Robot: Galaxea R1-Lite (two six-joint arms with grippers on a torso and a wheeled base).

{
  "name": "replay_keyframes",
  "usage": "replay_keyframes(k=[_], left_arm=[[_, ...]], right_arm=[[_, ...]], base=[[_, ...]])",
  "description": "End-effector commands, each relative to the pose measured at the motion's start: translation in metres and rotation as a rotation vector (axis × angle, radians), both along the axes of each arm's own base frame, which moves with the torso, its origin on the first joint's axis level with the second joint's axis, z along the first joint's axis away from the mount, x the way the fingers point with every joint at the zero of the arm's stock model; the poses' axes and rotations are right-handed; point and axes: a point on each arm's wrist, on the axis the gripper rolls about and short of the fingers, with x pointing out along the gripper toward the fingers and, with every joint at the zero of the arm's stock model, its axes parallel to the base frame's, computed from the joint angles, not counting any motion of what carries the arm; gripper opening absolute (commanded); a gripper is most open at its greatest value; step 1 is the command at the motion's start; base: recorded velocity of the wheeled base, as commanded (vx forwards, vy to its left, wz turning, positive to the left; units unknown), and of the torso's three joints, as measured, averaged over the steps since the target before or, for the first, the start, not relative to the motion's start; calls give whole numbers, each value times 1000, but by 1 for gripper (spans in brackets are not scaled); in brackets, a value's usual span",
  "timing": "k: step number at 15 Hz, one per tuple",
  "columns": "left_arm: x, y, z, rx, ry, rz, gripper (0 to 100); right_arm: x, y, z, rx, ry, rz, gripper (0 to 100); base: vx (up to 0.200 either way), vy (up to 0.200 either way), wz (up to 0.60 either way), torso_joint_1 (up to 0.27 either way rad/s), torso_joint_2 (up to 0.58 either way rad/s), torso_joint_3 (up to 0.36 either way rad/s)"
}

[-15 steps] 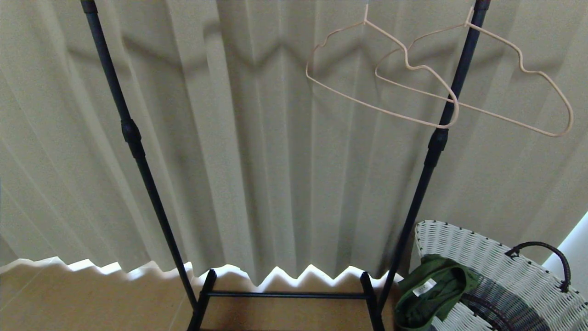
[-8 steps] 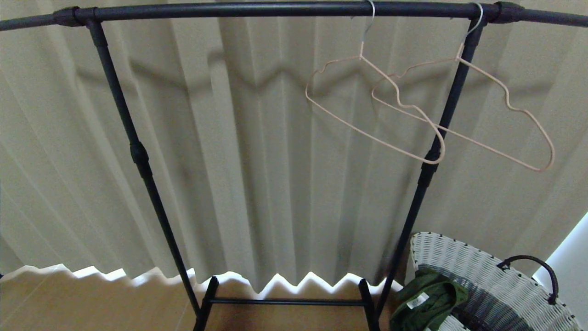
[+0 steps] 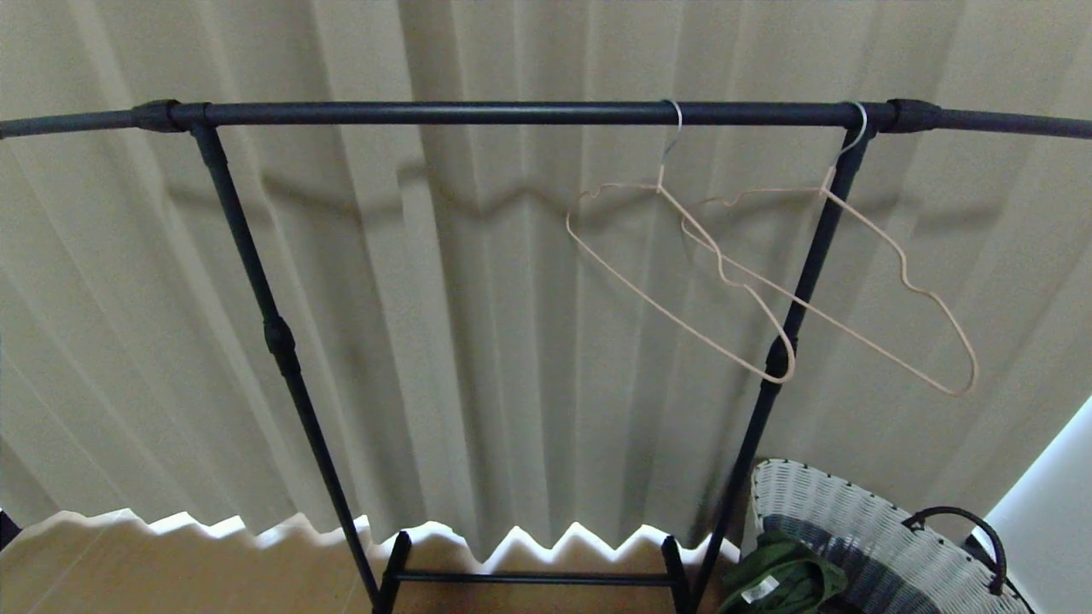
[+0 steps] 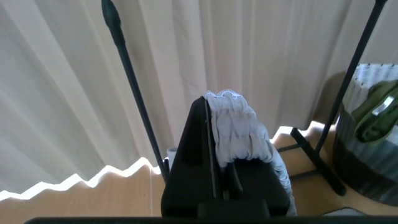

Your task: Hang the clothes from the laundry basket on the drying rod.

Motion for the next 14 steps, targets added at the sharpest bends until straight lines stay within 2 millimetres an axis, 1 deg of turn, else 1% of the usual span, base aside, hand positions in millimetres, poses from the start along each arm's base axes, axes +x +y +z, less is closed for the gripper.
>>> replay_keyframes(k=[1, 8, 12, 14], left_arm=[[0, 0, 0, 0, 2, 1, 0], [0, 0, 0, 0, 3, 1, 0], [0, 0, 0, 0, 3, 1, 0], [0, 0, 0, 0, 3, 1, 0]], right_arm=[[0, 0, 0, 0, -1, 1, 100], [0, 0, 0, 3, -1, -2, 100], [0, 0, 0, 3, -1, -2, 100], [0, 0, 0, 3, -1, -1, 100]], base=[[0, 0, 0, 173, -486, -320], [0, 0, 0, 198, -505, -312], [0, 0, 0, 227, -541, -312], [0, 0, 0, 119, -281, -156]])
